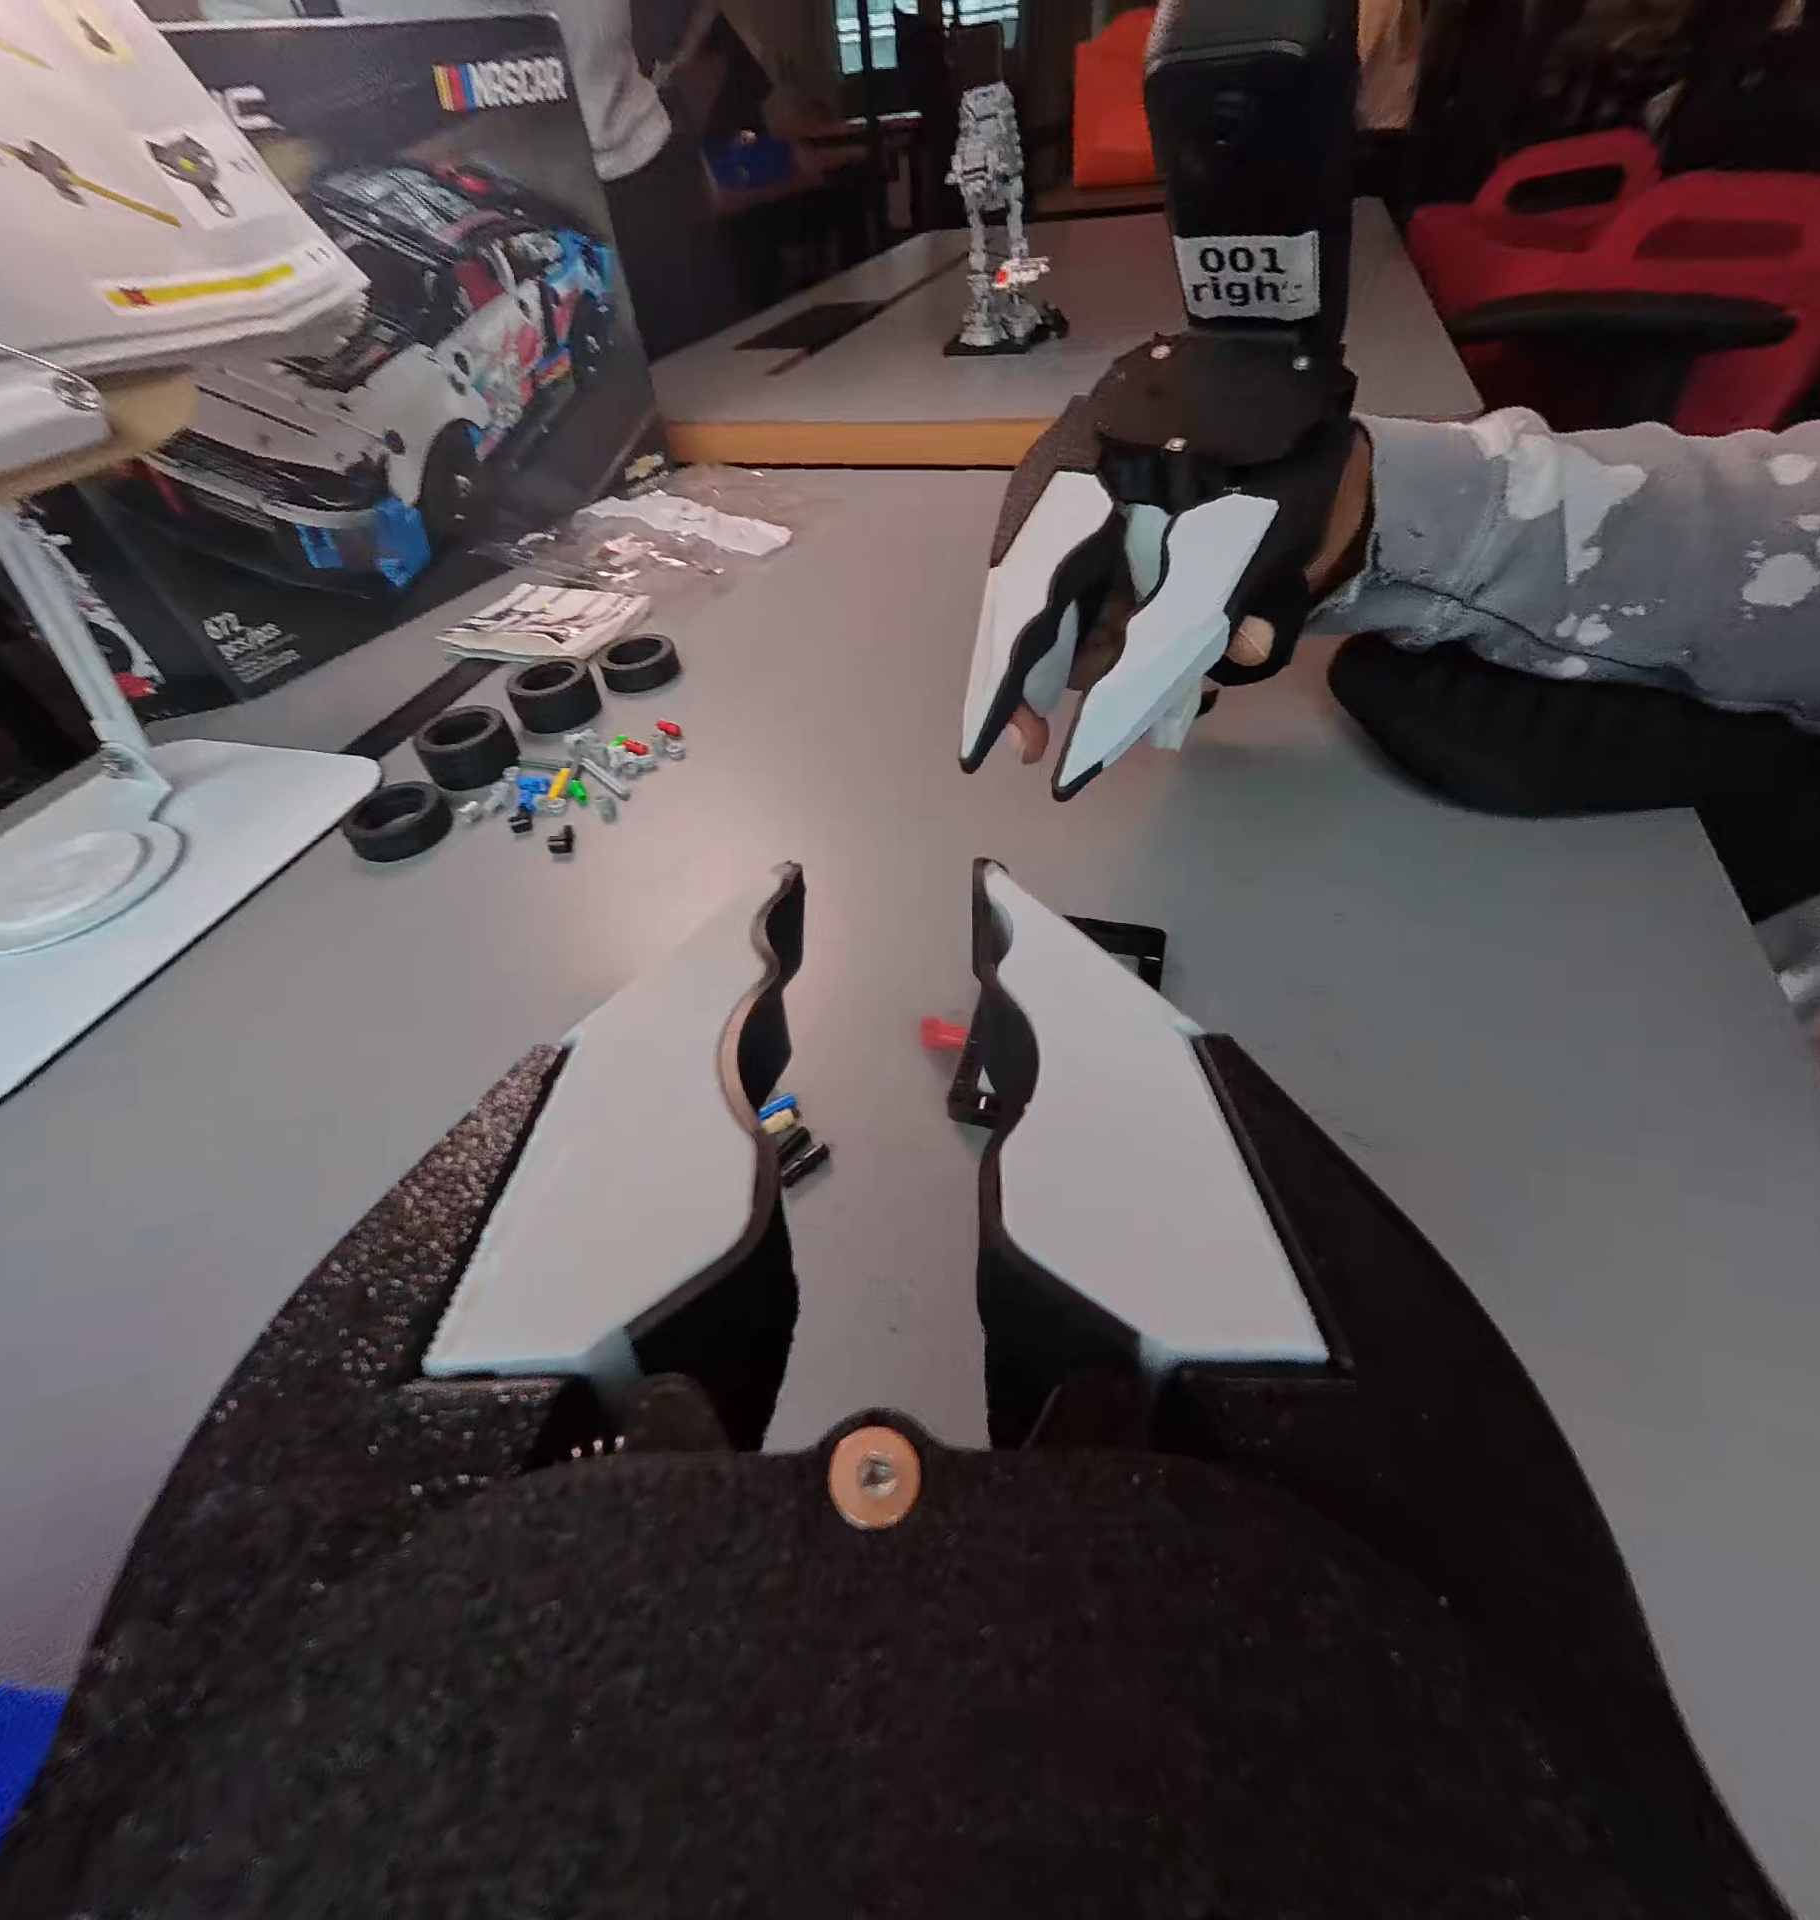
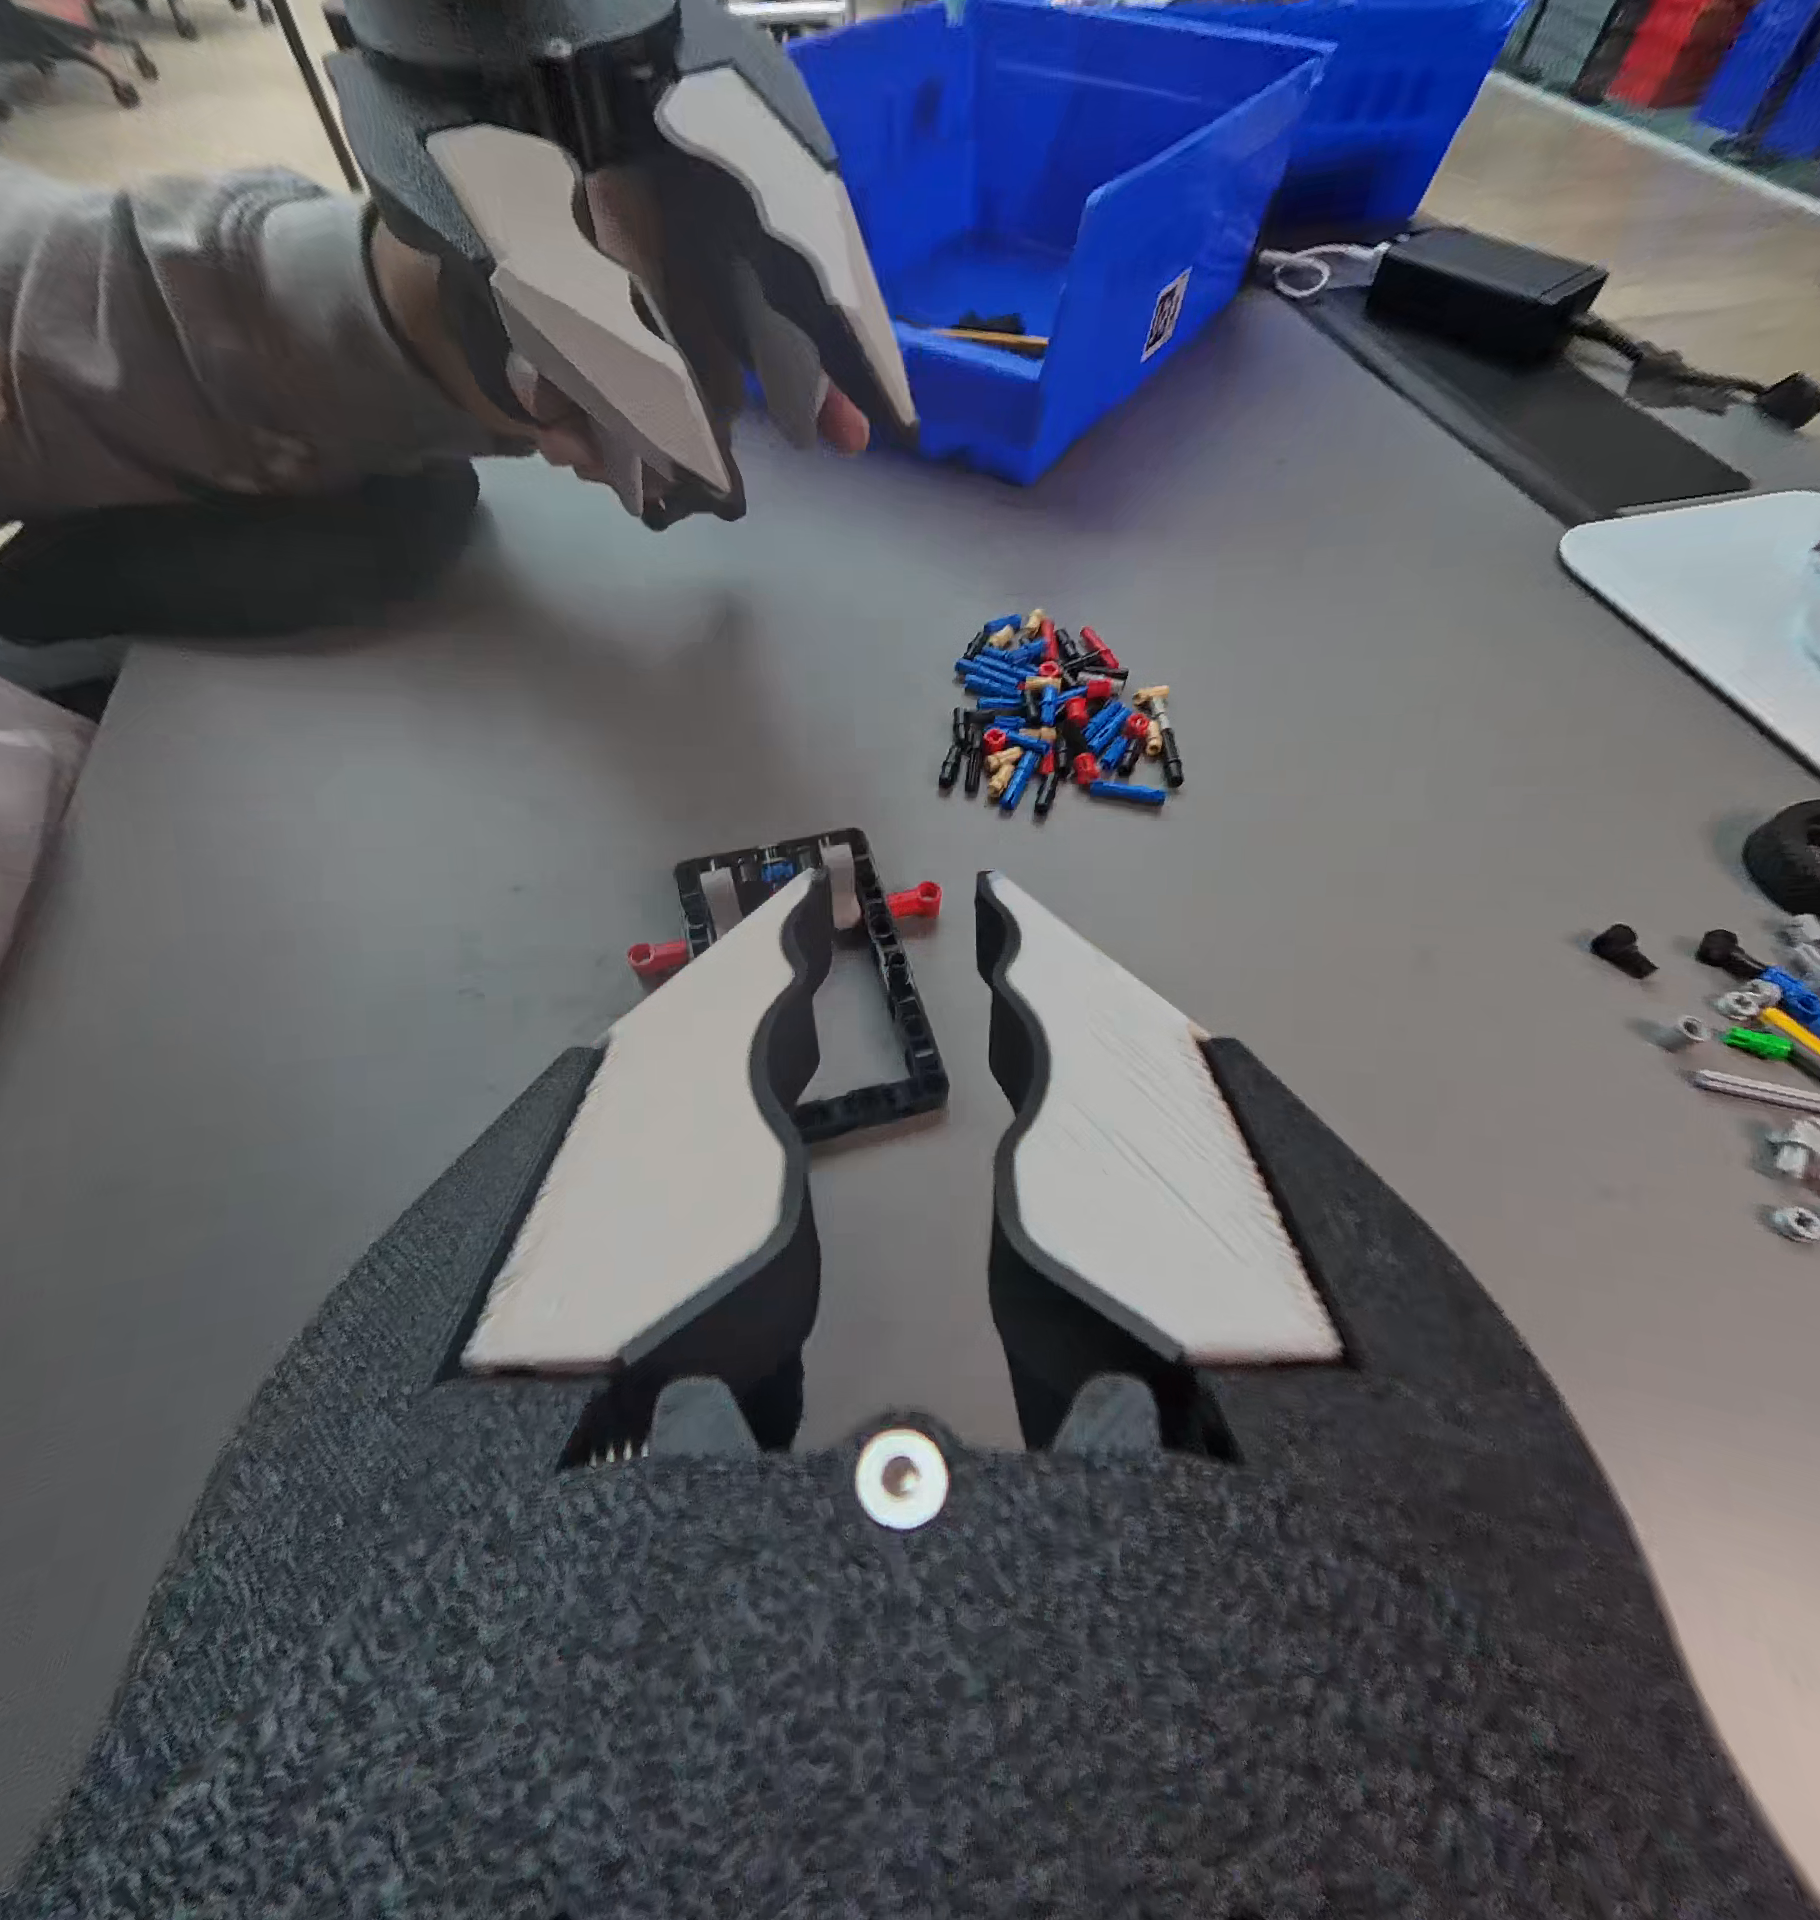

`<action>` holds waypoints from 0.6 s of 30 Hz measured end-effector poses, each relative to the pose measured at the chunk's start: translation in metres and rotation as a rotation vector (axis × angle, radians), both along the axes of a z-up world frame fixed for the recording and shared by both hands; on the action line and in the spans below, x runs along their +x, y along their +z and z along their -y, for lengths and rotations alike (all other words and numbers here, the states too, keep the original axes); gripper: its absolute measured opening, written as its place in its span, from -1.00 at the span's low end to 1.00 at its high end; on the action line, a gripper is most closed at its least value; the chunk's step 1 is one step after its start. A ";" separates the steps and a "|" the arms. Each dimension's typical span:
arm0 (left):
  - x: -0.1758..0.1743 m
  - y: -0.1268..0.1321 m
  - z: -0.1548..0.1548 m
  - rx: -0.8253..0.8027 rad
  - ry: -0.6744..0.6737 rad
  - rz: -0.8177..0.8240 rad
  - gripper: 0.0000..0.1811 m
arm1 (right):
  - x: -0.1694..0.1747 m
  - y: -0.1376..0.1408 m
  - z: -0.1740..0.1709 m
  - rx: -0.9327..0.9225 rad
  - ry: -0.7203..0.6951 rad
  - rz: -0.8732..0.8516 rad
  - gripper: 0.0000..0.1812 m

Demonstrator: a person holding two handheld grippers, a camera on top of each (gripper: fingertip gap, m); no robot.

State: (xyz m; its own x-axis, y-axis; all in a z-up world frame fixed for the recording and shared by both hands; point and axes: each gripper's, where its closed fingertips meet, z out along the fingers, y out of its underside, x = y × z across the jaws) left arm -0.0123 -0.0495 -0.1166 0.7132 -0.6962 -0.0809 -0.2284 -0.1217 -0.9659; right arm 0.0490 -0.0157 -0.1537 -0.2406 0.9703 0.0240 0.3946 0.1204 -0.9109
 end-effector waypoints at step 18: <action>0.024 -0.086 0.017 -0.377 -0.161 -0.172 -0.38 | -0.007 -0.052 0.007 0.251 0.054 0.197 -0.92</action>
State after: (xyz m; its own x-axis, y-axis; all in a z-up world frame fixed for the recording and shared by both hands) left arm 0.0119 -0.0663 -0.2024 0.5918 -0.8008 0.0919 -0.4265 -0.4079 -0.8073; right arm 0.0419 -0.0223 -0.2059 -0.3150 0.9258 0.2090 0.5476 0.3572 -0.7567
